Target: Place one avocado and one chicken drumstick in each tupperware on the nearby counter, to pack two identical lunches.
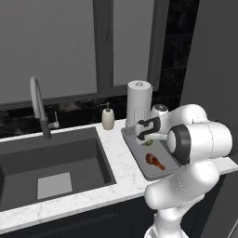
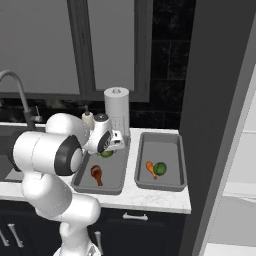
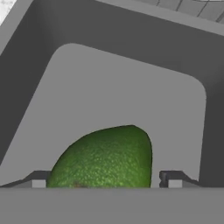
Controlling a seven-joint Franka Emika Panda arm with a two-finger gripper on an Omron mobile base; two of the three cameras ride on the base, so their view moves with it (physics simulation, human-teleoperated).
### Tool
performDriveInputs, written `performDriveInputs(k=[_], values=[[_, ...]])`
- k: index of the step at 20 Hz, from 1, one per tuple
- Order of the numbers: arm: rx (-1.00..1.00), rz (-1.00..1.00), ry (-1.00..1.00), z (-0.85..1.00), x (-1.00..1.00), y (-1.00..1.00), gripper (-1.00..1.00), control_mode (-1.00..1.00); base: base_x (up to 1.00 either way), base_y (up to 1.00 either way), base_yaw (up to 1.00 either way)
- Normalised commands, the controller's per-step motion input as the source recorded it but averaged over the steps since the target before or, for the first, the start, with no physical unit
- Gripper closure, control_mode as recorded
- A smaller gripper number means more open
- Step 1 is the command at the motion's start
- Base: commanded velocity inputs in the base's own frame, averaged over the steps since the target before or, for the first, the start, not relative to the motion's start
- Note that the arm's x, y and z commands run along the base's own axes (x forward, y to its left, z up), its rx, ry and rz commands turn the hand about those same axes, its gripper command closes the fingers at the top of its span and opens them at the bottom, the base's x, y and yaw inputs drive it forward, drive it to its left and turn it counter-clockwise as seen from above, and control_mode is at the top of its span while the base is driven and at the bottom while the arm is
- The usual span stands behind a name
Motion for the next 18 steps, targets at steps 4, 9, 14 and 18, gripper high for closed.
performDriveInputs(k=[4,9,14,18], values=[[0.0,-0.01,-0.12,0.3,-0.18,0.0,-1.0,-1.0,0.0,0.0,0.0],[0.0,0.0,-0.13,0.36,-0.27,0.0,-1.0,-1.0,0.0,0.0,0.0],[0.0,0.0,-0.06,0.19,-0.22,0.0,-1.0,-1.0,0.0,0.0,0.0],[0.0,0.0,0.14,-0.59,0.41,0.0,-1.0,-1.0,0.0,0.0,0.0]])
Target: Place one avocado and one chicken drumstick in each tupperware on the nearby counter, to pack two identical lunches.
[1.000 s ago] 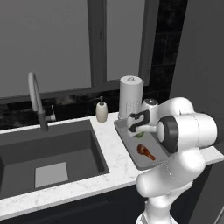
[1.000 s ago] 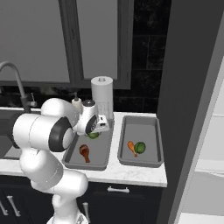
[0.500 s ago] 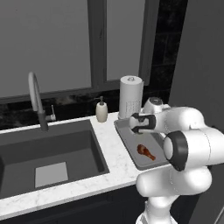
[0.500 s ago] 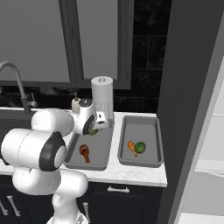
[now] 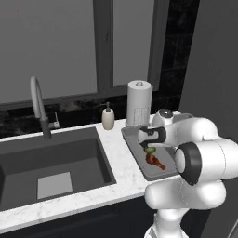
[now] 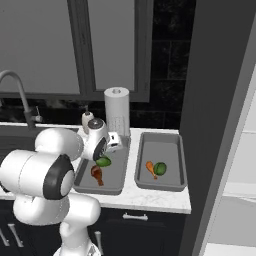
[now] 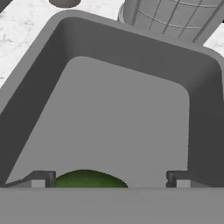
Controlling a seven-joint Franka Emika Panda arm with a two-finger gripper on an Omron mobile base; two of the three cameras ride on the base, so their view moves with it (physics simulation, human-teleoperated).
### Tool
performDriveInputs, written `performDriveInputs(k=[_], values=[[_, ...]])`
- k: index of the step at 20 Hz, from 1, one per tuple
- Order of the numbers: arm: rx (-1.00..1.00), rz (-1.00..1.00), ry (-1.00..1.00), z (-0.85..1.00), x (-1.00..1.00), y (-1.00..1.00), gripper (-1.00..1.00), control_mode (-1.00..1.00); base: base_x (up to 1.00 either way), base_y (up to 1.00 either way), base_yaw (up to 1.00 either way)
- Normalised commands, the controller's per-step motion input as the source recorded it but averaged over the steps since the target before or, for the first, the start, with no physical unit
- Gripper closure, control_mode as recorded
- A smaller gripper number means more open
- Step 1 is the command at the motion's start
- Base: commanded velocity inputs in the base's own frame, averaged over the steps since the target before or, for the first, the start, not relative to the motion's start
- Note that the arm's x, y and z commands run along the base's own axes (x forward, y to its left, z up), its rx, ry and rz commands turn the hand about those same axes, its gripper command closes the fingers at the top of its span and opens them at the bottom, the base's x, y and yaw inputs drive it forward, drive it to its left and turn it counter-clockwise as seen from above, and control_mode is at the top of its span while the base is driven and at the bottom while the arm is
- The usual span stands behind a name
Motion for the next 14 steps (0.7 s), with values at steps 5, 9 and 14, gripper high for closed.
performDriveInputs(k=[5,9,14], values=[[0.0,0.0,0.02,-0.07,0.05,0.0,-1.0,-1.0,0.0,0.0,0.0],[0.01,0.0,-0.1,0.45,-0.5,0.0,-1.0,-1.0,0.0,0.0,0.0],[0.0,0.0,-0.14,0.61,-0.75,0.0,-1.0,-1.0,0.0,0.0,0.0]])
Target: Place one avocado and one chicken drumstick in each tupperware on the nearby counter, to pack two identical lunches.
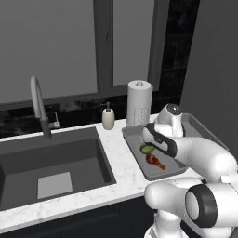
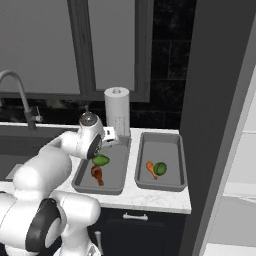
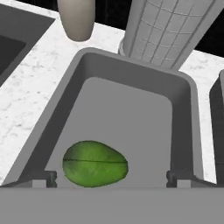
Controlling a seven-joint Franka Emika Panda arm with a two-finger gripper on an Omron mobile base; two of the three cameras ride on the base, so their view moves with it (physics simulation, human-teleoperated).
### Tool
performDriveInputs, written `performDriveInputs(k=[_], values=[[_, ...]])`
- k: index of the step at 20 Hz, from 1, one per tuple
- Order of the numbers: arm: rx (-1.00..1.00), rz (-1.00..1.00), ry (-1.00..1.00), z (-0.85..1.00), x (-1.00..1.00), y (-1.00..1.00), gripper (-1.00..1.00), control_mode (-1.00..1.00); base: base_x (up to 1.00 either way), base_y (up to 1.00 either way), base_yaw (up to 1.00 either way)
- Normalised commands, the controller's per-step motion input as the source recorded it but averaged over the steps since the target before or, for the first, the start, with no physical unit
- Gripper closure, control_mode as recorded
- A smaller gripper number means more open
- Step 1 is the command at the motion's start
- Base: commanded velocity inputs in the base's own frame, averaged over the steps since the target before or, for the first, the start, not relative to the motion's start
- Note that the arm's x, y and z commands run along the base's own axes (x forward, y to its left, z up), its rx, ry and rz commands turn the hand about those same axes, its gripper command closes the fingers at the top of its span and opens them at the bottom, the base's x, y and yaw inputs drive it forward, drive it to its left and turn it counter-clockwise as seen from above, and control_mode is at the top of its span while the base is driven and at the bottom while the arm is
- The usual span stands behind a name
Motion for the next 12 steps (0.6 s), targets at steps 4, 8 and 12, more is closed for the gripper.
performDriveInputs(k=[4,8,12], values=[[0.01,0.0,-0.17,0.82,-0.8,0.02,-1.0,-1.0,0.0,0.0,0.0],[0.03,0.0,-0.18,0.98,-0.81,0.08,-1.0,-1.0,0.0,0.0,0.0],[0.01,0.0,-0.14,1.0,-0.8,0.07,-1.0,-1.0,0.0,0.0,0.0]])
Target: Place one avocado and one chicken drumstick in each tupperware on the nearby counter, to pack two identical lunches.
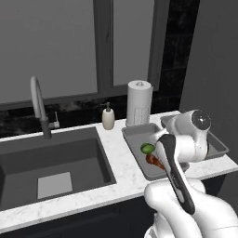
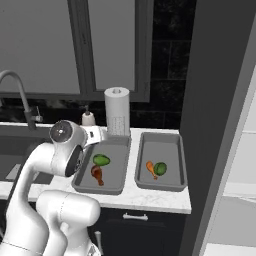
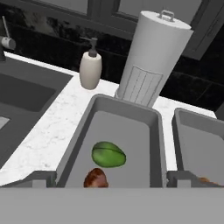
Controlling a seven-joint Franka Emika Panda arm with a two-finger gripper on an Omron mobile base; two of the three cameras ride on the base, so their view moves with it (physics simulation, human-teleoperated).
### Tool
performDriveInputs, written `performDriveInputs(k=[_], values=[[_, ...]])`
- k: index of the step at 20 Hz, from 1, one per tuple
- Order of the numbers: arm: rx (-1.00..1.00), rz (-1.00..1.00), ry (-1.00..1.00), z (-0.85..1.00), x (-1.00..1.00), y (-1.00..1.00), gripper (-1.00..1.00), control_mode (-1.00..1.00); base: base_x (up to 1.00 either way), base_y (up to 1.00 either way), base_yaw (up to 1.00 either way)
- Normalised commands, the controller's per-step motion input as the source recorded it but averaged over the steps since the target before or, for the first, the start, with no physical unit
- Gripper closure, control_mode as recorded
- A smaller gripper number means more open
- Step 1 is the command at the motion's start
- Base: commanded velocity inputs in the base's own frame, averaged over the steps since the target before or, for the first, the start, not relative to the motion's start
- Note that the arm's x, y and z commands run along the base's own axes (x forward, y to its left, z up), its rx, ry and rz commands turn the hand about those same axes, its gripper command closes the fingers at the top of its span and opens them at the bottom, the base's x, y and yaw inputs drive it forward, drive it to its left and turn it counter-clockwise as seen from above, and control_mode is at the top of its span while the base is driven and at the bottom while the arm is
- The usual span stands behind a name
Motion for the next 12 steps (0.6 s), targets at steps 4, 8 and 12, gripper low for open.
performDriveInputs(k=[4,8,12], values=[[0.04,-0.03,-0.07,1.0,-0.85,0.0,-1.0,-1.0,0.0,0.0,0.0],[0.04,-0.05,-0.09,1.0,-0.86,0.0,-1.0,-1.0,0.0,0.0,0.0],[0.13,-0.09,-0.05,0.96,-0.96,0.0,-1.0,-1.0,0.0,0.0,0.0]])
